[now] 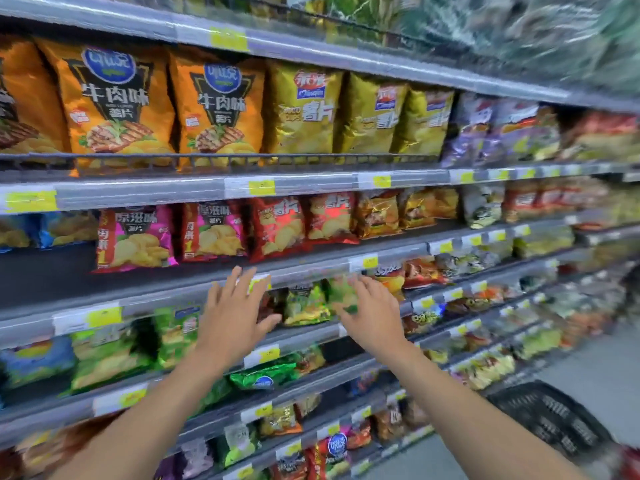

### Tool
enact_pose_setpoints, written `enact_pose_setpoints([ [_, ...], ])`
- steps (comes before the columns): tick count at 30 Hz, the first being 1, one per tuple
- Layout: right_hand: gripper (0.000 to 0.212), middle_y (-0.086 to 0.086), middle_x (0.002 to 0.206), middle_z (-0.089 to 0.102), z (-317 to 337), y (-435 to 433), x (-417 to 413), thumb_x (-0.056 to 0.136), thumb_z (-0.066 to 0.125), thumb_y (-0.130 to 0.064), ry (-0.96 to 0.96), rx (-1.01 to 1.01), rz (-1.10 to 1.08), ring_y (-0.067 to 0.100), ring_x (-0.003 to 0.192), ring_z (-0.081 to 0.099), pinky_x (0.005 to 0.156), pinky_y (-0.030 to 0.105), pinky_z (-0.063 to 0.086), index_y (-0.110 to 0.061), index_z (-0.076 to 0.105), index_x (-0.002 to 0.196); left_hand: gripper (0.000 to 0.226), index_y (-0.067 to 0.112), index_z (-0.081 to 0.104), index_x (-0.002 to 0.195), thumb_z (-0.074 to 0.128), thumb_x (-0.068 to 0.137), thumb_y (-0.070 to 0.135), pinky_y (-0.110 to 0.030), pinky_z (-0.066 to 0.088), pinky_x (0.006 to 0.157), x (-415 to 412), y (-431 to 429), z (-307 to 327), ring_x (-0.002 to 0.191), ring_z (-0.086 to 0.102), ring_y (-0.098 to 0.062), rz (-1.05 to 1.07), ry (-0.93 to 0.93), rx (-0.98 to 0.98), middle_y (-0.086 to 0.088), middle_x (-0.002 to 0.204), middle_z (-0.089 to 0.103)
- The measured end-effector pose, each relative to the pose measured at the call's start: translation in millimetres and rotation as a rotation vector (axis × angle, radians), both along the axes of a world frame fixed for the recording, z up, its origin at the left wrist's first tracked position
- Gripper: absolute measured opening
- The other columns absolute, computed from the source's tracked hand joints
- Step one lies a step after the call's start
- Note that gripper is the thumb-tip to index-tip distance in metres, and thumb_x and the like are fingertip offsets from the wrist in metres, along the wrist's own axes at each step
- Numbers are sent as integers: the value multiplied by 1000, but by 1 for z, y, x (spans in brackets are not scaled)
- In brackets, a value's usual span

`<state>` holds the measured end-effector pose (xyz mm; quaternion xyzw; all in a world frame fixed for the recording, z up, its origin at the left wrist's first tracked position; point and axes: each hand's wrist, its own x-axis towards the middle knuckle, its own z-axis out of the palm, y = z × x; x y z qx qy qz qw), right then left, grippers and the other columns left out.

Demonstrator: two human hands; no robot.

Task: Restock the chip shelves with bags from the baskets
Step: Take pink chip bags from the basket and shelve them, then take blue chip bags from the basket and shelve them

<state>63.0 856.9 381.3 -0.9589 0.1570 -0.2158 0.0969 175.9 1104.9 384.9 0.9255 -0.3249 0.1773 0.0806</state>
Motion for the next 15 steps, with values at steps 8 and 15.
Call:
enact_pose_setpoints([
  [8, 70, -3, 159, 36, -25, -138, -187, 96, 54, -58, 53, 8, -281, 19, 149, 29, 122, 44, 28, -23, 37, 155, 79, 35, 19, 165, 42, 98, 72, -54, 5, 129, -132, -176, -30, 162, -1, -25, -261, 75, -3, 1, 174, 12],
  [15, 73, -3, 155, 42, -45, -225, -331, 89, 51, -59, 87, 53, -554, 22, 144, 36, 119, 43, 32, -22, 41, 151, 77, 32, 38, 159, 46, 95, 74, -61, 22, 125, -227, -311, -57, 160, 18, -29, -506, 104, 104, -3, 170, 29],
])
